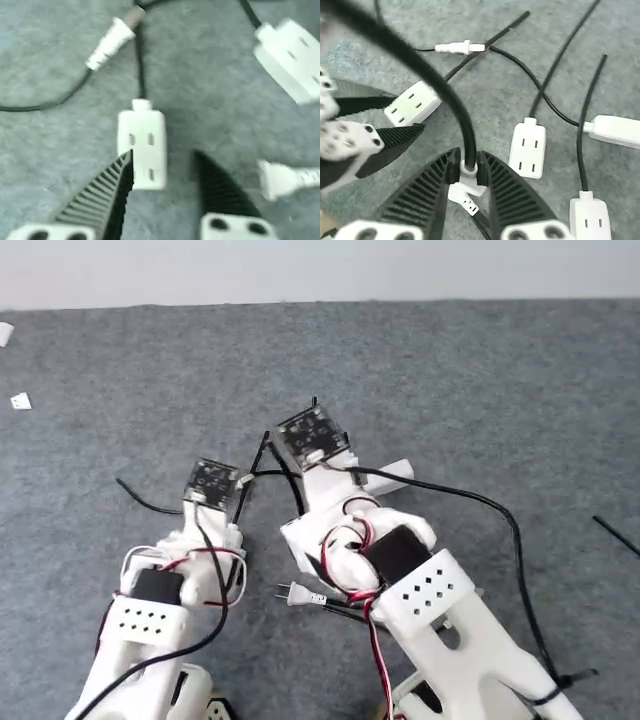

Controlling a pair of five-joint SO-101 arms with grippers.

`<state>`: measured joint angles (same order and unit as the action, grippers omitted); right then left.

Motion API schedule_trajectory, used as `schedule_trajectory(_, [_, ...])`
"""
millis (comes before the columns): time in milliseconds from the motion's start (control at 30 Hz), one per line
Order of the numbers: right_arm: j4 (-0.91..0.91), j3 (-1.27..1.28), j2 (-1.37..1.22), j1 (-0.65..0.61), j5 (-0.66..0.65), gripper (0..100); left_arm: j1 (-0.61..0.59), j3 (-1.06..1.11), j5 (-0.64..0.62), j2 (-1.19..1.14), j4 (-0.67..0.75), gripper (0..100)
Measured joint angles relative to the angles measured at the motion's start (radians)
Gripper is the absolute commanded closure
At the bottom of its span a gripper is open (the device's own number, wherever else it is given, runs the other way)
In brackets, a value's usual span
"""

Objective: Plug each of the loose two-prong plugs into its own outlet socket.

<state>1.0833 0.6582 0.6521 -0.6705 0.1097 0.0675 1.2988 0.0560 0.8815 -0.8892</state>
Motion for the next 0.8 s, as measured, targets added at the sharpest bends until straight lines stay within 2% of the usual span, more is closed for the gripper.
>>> schedule_trajectory(133, [0.0,0.005,0.0,0.006,0.002,99.0,-0.025,0.044,0.0,0.0,0.064,76])
schedule_trajectory(567, [-0.009,0.029,0.0,0.006,0.002,99.0,-0.037,0.043,0.021,-0.012,0.075,75])
schedule_trajectory(800, [-0.009,0.029,0.0,0.038,0.002,99.0,-0.072,-0.098,0.02,-0.29,0.075,76])
